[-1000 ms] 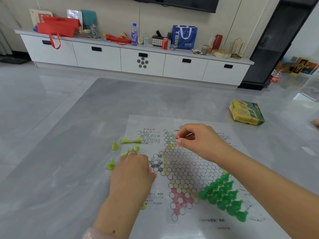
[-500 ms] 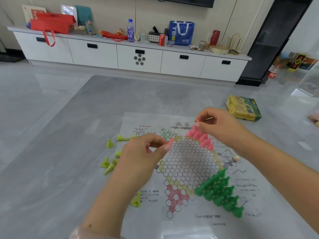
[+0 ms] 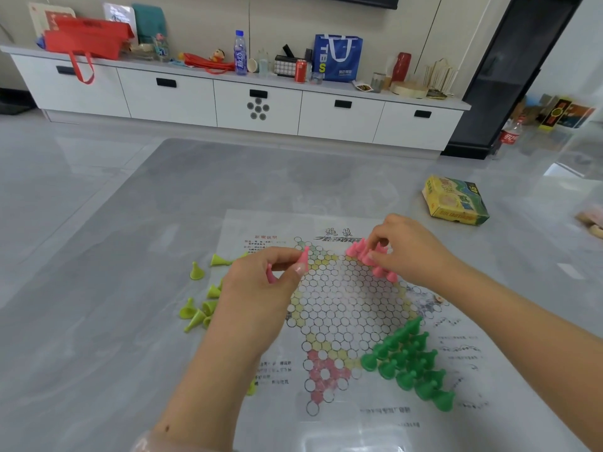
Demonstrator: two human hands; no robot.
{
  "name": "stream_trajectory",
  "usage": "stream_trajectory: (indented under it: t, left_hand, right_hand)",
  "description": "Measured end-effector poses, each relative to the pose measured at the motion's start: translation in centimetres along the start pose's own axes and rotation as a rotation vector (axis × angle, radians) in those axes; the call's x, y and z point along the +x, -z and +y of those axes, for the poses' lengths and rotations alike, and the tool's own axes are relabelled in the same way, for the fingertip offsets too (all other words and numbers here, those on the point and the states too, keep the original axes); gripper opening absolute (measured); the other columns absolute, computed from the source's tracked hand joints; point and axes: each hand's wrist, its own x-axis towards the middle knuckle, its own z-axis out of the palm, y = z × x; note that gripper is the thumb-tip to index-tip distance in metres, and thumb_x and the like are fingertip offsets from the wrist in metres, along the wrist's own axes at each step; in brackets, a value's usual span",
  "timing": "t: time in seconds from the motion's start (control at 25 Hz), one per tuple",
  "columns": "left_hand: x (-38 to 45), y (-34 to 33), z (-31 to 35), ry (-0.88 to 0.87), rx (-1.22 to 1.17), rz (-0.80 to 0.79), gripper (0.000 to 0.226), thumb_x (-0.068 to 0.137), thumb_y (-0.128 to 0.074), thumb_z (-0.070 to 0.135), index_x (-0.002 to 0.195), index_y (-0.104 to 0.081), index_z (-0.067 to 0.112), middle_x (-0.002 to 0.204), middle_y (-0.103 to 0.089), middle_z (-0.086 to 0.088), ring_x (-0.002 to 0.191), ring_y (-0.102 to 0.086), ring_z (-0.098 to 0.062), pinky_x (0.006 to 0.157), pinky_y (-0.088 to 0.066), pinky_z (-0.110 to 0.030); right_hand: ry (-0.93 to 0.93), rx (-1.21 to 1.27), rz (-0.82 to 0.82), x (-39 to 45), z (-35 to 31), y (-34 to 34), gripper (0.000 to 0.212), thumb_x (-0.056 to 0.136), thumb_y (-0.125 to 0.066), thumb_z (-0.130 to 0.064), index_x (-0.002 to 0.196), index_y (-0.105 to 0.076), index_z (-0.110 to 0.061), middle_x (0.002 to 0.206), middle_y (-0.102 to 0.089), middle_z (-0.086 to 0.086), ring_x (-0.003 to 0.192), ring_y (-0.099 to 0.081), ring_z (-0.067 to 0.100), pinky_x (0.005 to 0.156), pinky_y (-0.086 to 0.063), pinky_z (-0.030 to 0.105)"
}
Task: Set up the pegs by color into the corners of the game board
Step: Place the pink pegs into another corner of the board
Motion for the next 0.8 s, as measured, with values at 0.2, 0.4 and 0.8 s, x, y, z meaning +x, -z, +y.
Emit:
stream_trajectory:
  t: [0.2,0.4,0.8]
  left_hand:
    - [0.2,0.3,-0.3,0.015,-0.024,0.088,0.013,0.086,-0.06,0.025,0.078,-0.062,0.035,0.082,-0.06,0.021,0.079,-0.05,0.001,0.061,-0.033,-0.011]
    - [0.3,0.4,-0.3,0.047,-0.043,0.091,0.017,0.085,-0.061,0.024,0.074,-0.058,0.037,0.086,-0.062,0.016,0.089,-0.056,-0.01,0.059,-0.033,-0.012]
    - [0.2,0.4,-0.3,0.064,-0.033,0.099,0.01,0.084,-0.062,0.028,0.077,-0.061,0.035,0.085,-0.063,0.017,0.092,-0.058,-0.01,0.061,-0.035,-0.014]
  right_hand:
    - [-0.034,-0.054,0.031,0.5,0.3,-1.0,0.005,0.08,-0.065,-0.022,0.079,-0.067,-0.018,0.083,-0.044,-0.013,0.062,-0.063,0.006,0.065,-0.055,0.029]
    - [-0.036,-0.101,0.039,0.5,0.7,-1.8,0.006,0.077,-0.068,-0.023,0.081,-0.068,-0.019,0.091,-0.05,-0.003,0.082,-0.057,0.013,0.076,-0.053,0.035]
    - [-0.011,-0.099,0.036,0.2,0.6,-1.2,0.005,0.081,-0.063,-0.021,0.084,-0.066,-0.018,0.087,-0.047,-0.006,0.074,-0.058,0.009,0.069,-0.052,0.023]
